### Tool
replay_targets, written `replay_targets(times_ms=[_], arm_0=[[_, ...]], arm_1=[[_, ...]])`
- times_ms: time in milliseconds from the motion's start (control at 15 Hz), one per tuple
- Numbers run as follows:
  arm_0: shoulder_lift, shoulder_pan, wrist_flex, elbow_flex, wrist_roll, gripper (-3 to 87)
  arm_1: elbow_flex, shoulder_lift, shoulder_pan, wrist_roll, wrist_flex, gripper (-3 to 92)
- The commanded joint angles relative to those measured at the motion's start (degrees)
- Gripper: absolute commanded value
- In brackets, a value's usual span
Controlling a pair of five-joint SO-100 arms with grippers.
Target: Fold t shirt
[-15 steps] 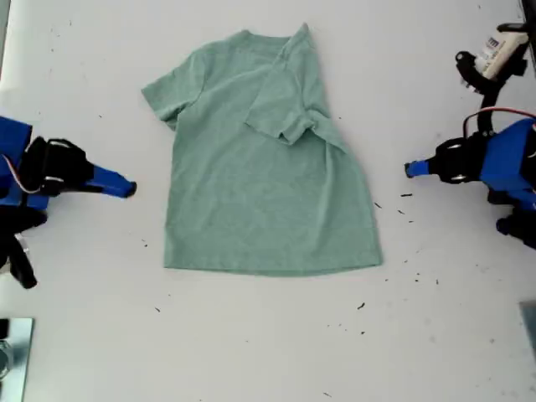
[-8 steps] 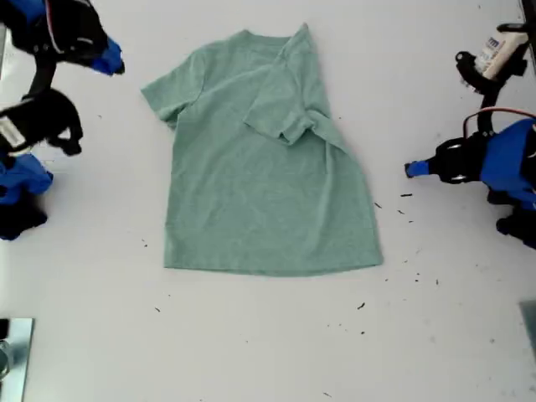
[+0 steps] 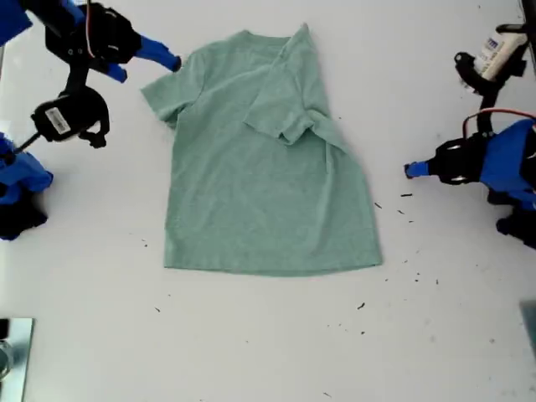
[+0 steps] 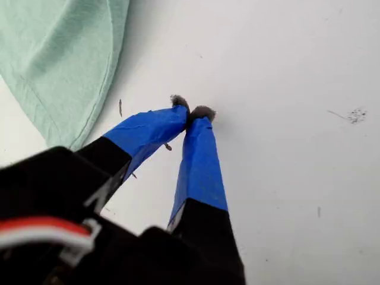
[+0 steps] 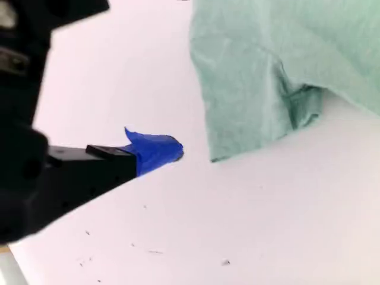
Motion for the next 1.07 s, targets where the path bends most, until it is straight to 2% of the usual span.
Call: replay_targets(times_ms=[0,267,333,467,533,667,867,1000], arm_0=[[-2.64,-2.72,-8.35,6.42,0.18,36.1],[-17.23,-3.52,-19.34,9.32,0.53,32.2],[-21.18,-2.72,-20.39,8.44,0.70,25.4],[-22.24,0.09,-20.13,6.68,0.97,5.0],[-19.86,0.53,-19.69,6.24,1.49,2.4],[-8.09,1.14,-17.31,5.01,1.85,-0.3],[1.93,2.81,-12.39,-6.68,5.01,-0.3],[3.52,5.62,-15.73,-9.93,5.71,-0.3]], arm_1=[[2.64,0.97,-0.79,0.44,-0.35,2.4],[2.64,0.97,-1.41,0.62,-0.35,2.4],[2.64,0.97,-1.49,0.70,-0.35,2.4],[2.64,1.05,-1.58,0.97,-0.26,2.4],[2.64,1.05,-1.58,0.88,-0.26,2.4],[2.64,1.05,-1.67,0.97,-0.26,2.4],[2.64,1.05,-1.67,1.05,-0.26,2.4],[2.64,1.05,-1.67,1.14,-0.18,2.4]])
